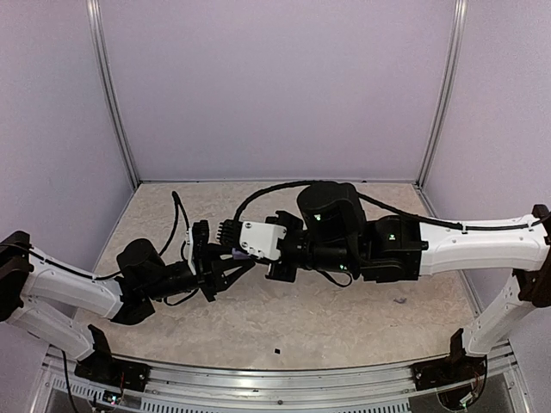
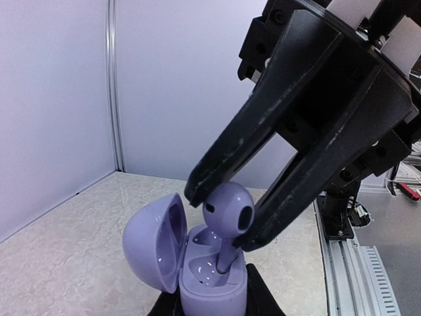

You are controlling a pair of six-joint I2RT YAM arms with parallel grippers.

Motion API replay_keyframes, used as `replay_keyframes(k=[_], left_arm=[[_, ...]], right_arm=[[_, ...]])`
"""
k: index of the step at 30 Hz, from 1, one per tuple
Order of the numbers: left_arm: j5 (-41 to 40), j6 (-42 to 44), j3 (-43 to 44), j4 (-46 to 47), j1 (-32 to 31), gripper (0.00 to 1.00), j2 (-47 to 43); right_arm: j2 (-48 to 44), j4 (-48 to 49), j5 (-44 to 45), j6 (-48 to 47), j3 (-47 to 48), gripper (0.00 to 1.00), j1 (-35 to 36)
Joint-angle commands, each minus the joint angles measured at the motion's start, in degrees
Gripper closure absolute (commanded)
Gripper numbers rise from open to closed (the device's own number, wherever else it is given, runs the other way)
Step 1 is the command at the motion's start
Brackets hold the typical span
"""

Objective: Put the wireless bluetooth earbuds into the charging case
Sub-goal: Insert the left earbud into the left side groove of the charging case.

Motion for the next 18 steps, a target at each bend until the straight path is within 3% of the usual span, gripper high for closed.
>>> replay_keyframes(k=[1, 12, 18], left_arm=[[3.0, 1.0, 1.4, 2.6, -0.3, 0.97, -0.2], [5.3, 0.9, 1.2, 3.6, -0.4, 0.97, -0.5], [5.4, 0.8, 0.9, 3.5, -0.4, 0.97, -0.6]], right_arm=[[1.2, -2.0, -3.8, -0.2, 1.4, 0.88, 0.5], [1.2, -2.0, -4.7, 0.8, 1.3, 0.8, 0.4], [0.9, -1.9, -5.0, 1.2, 1.4, 0.66, 0.4]])
